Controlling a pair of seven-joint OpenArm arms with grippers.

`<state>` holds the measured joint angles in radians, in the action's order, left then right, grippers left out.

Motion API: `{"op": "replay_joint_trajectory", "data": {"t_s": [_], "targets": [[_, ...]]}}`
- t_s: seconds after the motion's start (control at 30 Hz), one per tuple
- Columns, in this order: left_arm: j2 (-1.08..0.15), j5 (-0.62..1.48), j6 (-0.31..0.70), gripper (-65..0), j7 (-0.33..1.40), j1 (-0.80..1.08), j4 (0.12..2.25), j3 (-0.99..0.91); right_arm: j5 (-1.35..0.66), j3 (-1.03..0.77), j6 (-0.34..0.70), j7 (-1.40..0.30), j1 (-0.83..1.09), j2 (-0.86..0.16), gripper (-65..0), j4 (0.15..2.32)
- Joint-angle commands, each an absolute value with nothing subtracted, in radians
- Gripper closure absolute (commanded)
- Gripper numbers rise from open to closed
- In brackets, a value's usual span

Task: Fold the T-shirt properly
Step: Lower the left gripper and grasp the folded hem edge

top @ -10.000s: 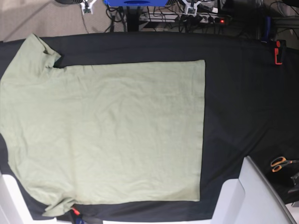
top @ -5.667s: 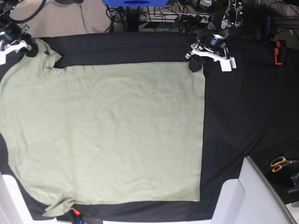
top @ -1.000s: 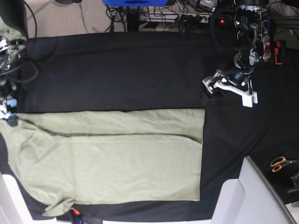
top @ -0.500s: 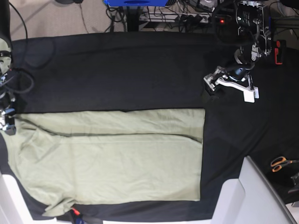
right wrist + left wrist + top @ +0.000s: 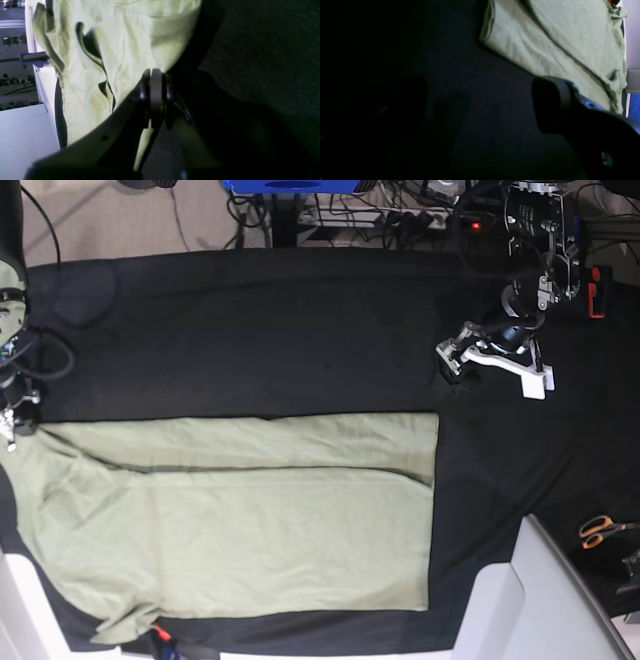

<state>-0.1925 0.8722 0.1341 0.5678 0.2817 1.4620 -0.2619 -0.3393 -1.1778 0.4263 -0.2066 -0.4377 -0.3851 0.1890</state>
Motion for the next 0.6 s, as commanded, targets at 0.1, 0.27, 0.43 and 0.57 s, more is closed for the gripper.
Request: {"op": "replay_joint_trajectory", "data": {"t_s": [0.1, 0.27, 0.43, 0.57], "targets": [[-0.147, 0.889, 0.143, -64.7, 0.555, 0.255, 1.474, -0.266, -0.351, -1.175, 0.441, -0.197, -0.461, -0.406, 0.0, 0.197], [-0.076, 0.889, 0.14, -64.7, 0.552, 0.193, 1.377, -0.266, -0.351, -1.175, 0.441, -0.199, -0.46, -0.406, 0.0, 0.197], [-0.019, 0.888, 0.139, -64.7, 0.55, 0.142, 1.283, -0.346, -0.351, -1.175, 0.444, -0.199, -0.456, -0.406, 0.0, 0.197], [0.007, 0.881, 0.139, -64.7, 0.552, 0.09, 1.219, -0.441, -0.351, -1.175, 0.444, -0.199, -0.456, -0.409, 0.0, 0.197]]}}
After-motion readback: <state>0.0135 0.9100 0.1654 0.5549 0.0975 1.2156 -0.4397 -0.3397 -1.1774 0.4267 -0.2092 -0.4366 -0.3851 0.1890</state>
